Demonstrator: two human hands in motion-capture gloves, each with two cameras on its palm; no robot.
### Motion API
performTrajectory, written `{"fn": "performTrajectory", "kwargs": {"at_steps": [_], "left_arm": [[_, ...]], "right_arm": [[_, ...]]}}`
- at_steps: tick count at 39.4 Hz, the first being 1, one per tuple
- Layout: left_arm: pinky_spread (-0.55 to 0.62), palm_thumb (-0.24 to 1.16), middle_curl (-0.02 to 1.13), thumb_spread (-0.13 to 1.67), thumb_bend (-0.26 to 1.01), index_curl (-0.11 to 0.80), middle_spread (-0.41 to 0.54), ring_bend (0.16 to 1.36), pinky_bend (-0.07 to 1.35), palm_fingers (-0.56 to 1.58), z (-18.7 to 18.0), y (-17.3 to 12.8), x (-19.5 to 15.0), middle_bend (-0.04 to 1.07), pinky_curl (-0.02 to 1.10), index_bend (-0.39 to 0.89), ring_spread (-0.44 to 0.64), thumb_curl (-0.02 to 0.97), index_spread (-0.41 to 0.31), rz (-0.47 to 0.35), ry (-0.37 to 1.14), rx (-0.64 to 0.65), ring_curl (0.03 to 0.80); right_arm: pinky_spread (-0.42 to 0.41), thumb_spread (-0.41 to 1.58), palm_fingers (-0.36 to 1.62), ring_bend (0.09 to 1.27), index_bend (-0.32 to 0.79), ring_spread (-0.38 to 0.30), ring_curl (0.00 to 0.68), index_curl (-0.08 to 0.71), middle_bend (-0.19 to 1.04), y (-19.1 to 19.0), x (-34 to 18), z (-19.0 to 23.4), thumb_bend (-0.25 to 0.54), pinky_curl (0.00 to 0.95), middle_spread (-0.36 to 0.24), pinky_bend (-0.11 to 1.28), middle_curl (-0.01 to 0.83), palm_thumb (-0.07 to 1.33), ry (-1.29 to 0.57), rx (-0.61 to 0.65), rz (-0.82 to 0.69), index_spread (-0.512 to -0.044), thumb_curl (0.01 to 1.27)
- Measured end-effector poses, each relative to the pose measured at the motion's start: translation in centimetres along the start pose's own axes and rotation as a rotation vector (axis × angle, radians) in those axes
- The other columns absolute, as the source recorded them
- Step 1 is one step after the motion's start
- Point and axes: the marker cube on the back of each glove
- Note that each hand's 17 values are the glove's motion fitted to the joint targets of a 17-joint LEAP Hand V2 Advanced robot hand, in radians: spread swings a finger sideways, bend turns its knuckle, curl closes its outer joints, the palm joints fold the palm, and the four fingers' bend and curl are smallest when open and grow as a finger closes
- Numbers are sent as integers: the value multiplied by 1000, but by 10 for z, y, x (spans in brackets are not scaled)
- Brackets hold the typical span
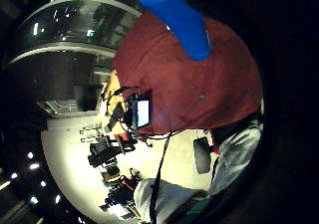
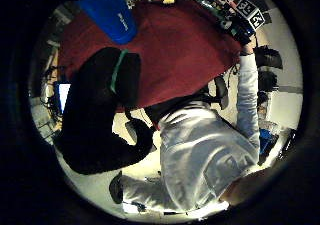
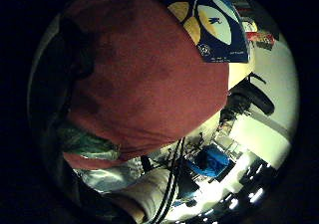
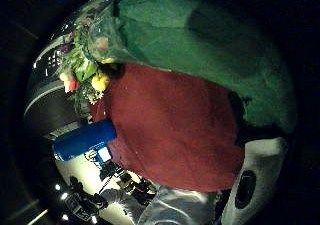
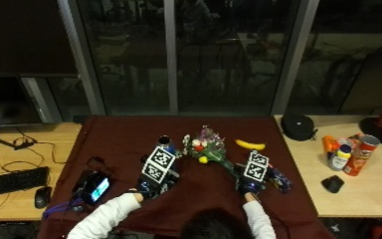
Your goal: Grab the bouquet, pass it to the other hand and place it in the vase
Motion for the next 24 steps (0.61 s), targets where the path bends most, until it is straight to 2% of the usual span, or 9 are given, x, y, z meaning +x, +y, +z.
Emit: {"fn": "performTrajectory", "kwargs": {"at_steps": [5, 7, 14, 17, 18, 19, 20, 24], "left_arm": [[349, 332, 372, 1239, -16, 406, 86, 332, 174, 413, -1, 0, -1, 183, 265, 183, 307, 314, -76, -1, 1, -5, 274], [349, 328, 372, 1239, -18, 406, 86, 332, 174, 413, -3, 1, -1, 183, 265, 183, 307, 314, -76, -1, -4, -9, 275], [349, 325, 371, 1240, -16, 408, 86, 331, 174, 412, -9, 1, -1, 184, 267, 183, 308, 315, -76, 13, -11, -55, 277], [345, 320, 371, 1241, -18, 408, 86, 330, 173, 412, -17, 1, -1, 184, 267, 183, 308, 313, -76, 19, 5, -54, 277], [348, 324, 371, 1240, -15, 408, 86, 330, 173, 412, -20, 0, -2, 184, 267, 183, 308, 315, -76, 20, 15, -52, 278], [344, 320, 371, 1241, -17, 408, 83, 330, 173, 412, -24, -1, -2, 184, 267, 183, 308, 313, -76, 21, 26, -50, 278], [343, 319, 370, 1242, -17, 408, 82, 333, 173, 413, -27, -3, -3, 183, 267, 182, 307, 313, -76, 23, 40, -48, 280], [341, 318, 372, 1243, -16, 407, 81, 338, 169, 419, -41, -11, -7, 188, 266, 178, 303, 312, -76, 49, 138, -34, 282]], "right_arm": [[-294, 1186, 1393, 770, 154, -224, 471, 311, 558, -11, 1, 4, 84, 400, -202, 621, 546, 1015, -13, 71, 17, -242, 402], [-297, 1153, 1439, 789, 197, -220, 481, 333, 601, -13, 3, 3, 49, 403, -199, 611, 562, 983, -19, 89, 20, -242, 393], [-292, 1089, 1445, 838, 204, -211, 502, 379, 693, -22, 9, -4, -14, 416, -194, 613, 594, 952, -79, 123, 20, -222, 383], [-284, 1066, 1469, 837, 271, -205, 506, 410, 706, -19, 12, -12, -23, 421, -188, 608, 598, 942, -112, 211, 18, -219, 379], [-286, 1064, 1444, 847, 247, -208, 509, 403, 715, -18, 13, -16, -21, 424, -189, 616, 602, 943, -124, 254, 20, -214, 379], [-278, 1052, 1476, 845, 311, -205, 509, 430, 712, -17, 14, -20, -22, 423, -186, 606, 601, 943, -138, 300, 22, -219, 379], [-278, 1044, 1484, 849, 324, -204, 512, 433, 718, -16, 14, -23, -20, 428, -185, 609, 603, 947, -158, 344, 23, -219, 381], [-273, 1014, 1483, 868, 373, -198, 518, 462, 745, -14, 15, -36, -21, 435, -179, 614, 611, 953, -322, 448, -6, -219, 385]]}}
